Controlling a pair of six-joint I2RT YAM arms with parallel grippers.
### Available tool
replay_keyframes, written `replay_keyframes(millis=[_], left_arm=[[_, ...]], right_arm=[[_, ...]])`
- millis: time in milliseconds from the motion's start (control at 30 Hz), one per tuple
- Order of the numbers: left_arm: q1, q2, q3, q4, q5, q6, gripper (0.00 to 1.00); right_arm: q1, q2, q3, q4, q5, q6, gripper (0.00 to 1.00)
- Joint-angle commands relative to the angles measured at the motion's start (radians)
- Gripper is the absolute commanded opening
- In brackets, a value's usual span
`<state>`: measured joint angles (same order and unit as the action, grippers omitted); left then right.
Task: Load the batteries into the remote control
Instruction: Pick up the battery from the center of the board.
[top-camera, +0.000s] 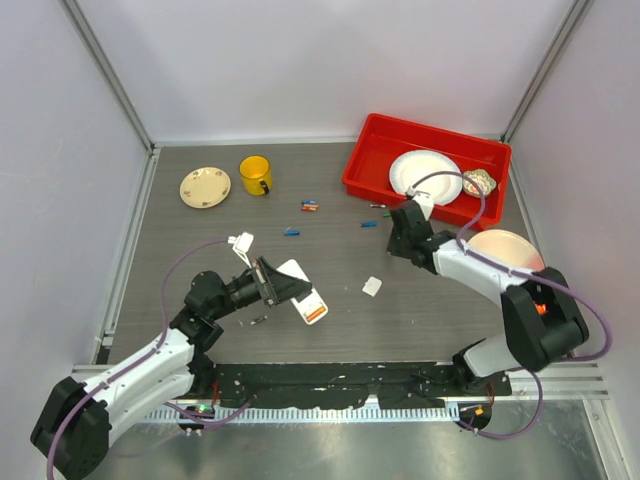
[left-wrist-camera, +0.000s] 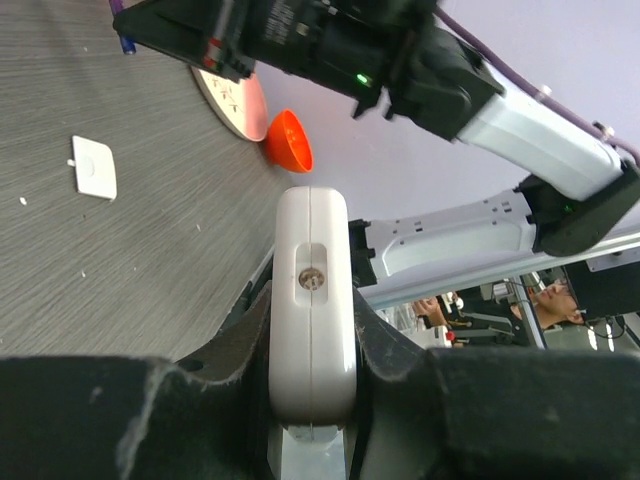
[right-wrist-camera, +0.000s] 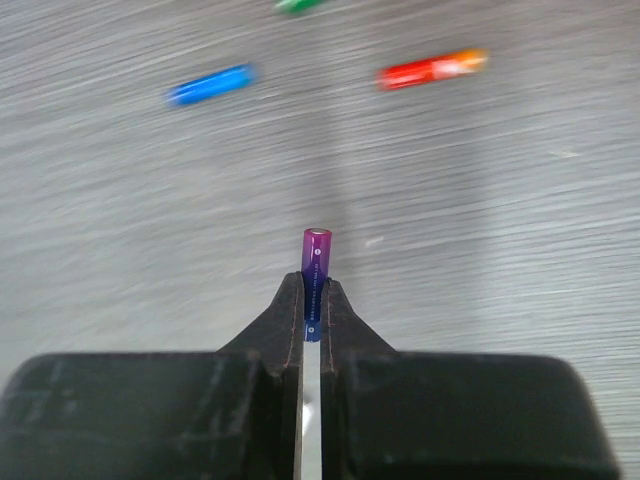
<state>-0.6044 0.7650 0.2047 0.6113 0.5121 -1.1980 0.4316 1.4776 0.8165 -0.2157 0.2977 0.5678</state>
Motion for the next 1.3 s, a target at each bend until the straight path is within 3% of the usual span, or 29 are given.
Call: replay_keyframes(millis=[0, 233, 500, 633, 933, 1100, 1267], left_arm=[[0.005, -0.027, -0.008, -0.010, -0.058, 0.038, 0.00], [0.005, -0.062, -0.037, -0.022, -0.139, 0.041, 0.00], [0.005, -0.107, -0.045, -0.027, -0.043, 0.064, 0.00], [0.000, -0.167, -0.076, 0.080, 0.034, 0.064, 0.00], [-0.078, -0.237, -0.103, 0.116, 0.028, 0.104, 0.00], [-0.078, -0.280, -0.093, 0.035, 0.008, 0.100, 0.00], [-0.078, -0.319, -0.060, -0.137, -0.030, 0.156, 0.00]], right_arm=[[0.166, -0.106, -0.028, 0.016, -0.034, 0.114, 0.01], [0.390, -0.031, -0.056, 0.061, 0.032, 0.251, 0.01], [0.414, 0.039, -0.008, 0.117, -0.026, 0.149, 0.01], [0.415, 0.010, -0.049, 0.151, -0.014, 0.084, 0.01], [0.415, 0.001, -0.057, 0.164, -0.068, -0.023, 0.01], [0.417, 0.041, 0.039, 0.070, -0.078, -0.101, 0.01], [0.417, 0.140, 0.168, -0.042, -0.112, -0.319, 0.01]])
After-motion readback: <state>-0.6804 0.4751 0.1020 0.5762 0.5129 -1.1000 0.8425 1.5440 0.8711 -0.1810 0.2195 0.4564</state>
